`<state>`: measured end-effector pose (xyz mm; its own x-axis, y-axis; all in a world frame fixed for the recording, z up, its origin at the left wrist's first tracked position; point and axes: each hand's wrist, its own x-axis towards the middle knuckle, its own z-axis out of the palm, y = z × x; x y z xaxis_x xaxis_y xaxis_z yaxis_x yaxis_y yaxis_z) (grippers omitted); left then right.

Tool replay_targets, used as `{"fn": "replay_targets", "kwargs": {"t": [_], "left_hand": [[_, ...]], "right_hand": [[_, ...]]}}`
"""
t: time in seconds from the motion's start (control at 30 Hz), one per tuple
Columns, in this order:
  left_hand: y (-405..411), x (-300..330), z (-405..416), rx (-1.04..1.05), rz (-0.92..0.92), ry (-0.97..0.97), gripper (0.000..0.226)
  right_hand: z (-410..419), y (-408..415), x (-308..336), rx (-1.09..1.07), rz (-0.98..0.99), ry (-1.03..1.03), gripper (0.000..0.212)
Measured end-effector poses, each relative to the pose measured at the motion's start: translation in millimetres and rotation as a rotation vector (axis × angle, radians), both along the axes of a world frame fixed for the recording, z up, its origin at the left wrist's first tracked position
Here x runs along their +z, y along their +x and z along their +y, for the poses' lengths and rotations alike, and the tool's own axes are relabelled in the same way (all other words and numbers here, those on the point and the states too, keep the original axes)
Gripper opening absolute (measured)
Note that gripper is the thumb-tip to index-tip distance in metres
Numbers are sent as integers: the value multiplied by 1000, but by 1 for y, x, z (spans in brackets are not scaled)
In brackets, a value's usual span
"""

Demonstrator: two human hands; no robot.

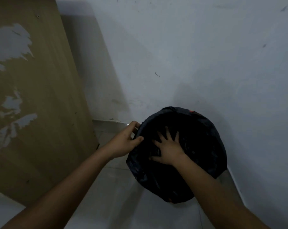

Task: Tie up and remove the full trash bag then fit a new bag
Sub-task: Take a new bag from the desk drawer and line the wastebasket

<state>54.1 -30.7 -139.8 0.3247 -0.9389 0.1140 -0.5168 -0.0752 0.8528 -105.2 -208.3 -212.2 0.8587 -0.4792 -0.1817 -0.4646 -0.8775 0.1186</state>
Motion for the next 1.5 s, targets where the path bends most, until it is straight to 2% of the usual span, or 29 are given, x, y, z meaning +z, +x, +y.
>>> {"fn": "replay_targets", "kwargs": {"t": [0.07,0.17,0.27,0.37,0.4,0.43,0.5,0.57,0.7,0.77,0.87,0.97,1.07,1.13,1.2,1.27,1.33,1.4,1.47,1.5], "left_hand": [[-2,-3,-1,11,-33,-5,17],[3,-8,0,48,-107,-15,19],[13,-12,2,133,-186,-5,25],[20,-14,0,178,-209,7,28],[21,-13,-1,175,-214,8,29],[21,-12,-2,171,-220,8,29],[20,-10,-4,175,-231,6,31],[16,-8,-7,190,-225,-3,32],[-2,-4,-15,183,-246,-53,32],[-7,-5,-19,182,-308,-61,30],[-4,-5,-20,211,-332,-51,28],[3,-9,-18,202,-329,-35,28],[8,-12,-16,210,-334,-37,29],[12,-13,-14,230,-326,-29,30],[15,-13,-13,241,-325,-20,31],[17,-14,-12,242,-335,-24,31],[16,-13,-13,235,-342,-40,30],[14,-11,-16,231,-338,-51,30],[11,-9,-19,225,-332,-60,31],[10,-8,-20,223,-336,-64,32]], "right_hand": [[-7,6,-13,-20,19,11,100],[-9,9,-20,38,-4,15,99],[-9,1,-5,75,-50,54,82],[-3,-19,5,109,-210,-82,57],[0,-27,7,83,-186,-112,58],[0,-35,6,21,-75,-104,68],[0,-50,-1,-130,321,-77,98],[-2,-59,-13,-179,591,-103,106],[-11,-64,-24,-100,637,-53,94],[-14,-61,-17,-102,616,-30,89],[-8,-54,2,-126,517,129,81],[2,-50,24,-61,189,195,61],[3,-47,43,33,-128,17,48],[-6,-46,49,10,-133,-73,52],[-15,-49,51,-97,-36,-92,64],[-15,-52,47,-163,22,-107,68],[-8,-51,40,-131,-70,-178,55],[5,-44,34,1,-262,-229,45],[14,-33,25,126,-367,-191,57],[16,-28,21,130,-307,-138,71]]}}
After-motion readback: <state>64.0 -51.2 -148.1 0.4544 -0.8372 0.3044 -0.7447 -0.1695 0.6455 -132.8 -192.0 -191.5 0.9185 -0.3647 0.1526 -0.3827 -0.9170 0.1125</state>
